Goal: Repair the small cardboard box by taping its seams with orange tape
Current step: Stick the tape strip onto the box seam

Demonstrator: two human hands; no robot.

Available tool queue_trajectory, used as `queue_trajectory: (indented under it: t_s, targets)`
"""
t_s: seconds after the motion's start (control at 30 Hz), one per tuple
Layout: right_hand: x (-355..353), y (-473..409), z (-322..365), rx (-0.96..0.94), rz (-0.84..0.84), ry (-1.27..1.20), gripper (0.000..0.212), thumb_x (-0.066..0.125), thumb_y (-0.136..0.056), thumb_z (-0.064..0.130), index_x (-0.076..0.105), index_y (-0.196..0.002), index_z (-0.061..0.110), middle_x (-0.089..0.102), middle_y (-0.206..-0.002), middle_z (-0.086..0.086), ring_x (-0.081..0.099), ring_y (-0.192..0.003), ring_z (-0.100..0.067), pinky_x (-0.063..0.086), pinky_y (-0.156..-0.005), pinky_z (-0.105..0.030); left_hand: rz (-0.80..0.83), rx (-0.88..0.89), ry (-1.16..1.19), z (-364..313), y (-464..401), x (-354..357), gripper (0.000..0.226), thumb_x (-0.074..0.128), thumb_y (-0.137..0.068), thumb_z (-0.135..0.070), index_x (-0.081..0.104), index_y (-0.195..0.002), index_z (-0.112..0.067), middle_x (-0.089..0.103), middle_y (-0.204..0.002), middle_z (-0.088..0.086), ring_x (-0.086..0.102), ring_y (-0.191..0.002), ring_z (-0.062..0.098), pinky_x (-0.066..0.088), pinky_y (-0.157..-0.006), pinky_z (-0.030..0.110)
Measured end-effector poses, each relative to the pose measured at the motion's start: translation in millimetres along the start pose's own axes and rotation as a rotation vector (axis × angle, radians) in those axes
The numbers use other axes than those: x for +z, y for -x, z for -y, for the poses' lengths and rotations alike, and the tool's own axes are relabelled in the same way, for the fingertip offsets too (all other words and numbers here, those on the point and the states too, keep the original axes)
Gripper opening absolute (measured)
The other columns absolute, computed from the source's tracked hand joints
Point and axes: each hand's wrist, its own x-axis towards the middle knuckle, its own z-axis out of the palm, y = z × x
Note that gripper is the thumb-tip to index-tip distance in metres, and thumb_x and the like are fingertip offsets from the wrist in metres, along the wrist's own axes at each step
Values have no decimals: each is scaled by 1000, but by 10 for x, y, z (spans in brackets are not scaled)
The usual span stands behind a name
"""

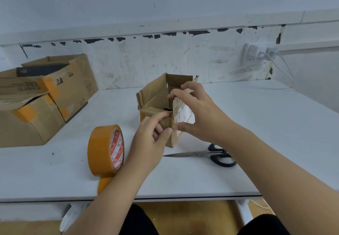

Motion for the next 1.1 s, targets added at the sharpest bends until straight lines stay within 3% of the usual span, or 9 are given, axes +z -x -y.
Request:
queue_trajectory:
  t_s: [0.37, 0.5, 0.63, 0.87, 0.97, 1.1]
  targets:
    - [19, 44, 37, 16, 0, 19, 82, 86, -61, 35, 40, -129, 38, 24, -139, 4, 42, -119, -19, 50, -91, -45, 33, -17, 32, -23, 33, -13, 43, 61, -89, -13, 50, -122, -40, 41, -82, -9, 44, -69, -1, 42, -65, 8]
    - [44, 18, 69, 26, -6, 50, 84, 88, -60, 33, 40, -129, 37, 25, -139, 2, 42, -119, -21, 50, -90, -45, 27, -27, -11, -19, 13, 3, 42, 60, -90, -12, 51, -124, -33, 40, -82, -10, 44, -69, -3, 40, -63, 6]
    - [-7, 12, 38, -2, 14, 50, 79, 86, -64, 36, 41, -129, 39, 26, -139, 4, 44, -116, -19, 51, -88, -44, 26, -9, 30, -28, 23, -6, 35, 56, -93, -19, 51, -121, -38, 43, -82, -5, 45, -69, 2, 42, -64, 10]
    - [-19, -3, 13, -28, -29, 15, 61, 79, -75, 37, 46, -126, 38, 31, -137, 5, 49, -113, -17, 52, -85, -41, -31, -9, 33, 1, -28, 12, 26, 55, -93, -25, 61, -118, -28, 50, -81, 0, 48, -71, 9, 45, -63, 19]
    - [-29, -14, 38, -17, -32, 32, 60, 80, -73, 35, 48, -124, 37, 33, -136, 4, 50, -112, -17, 52, -84, -41, -62, -1, 7, 9, -49, 43, 24, 56, -92, -24, 62, -115, -27, 50, -78, -2, 47, -68, 8, 42, -61, 16]
    - [-106, -4, 82, -9, 14, 43, 65, 79, -75, 36, 47, -131, 37, 32, -140, 3, 48, -115, -15, 49, -92, -36, -14, -47, 29, -35, -32, 5, 33, 52, -95, -28, 54, -127, -35, 51, -82, -1, 50, -73, 8, 43, -65, 16]
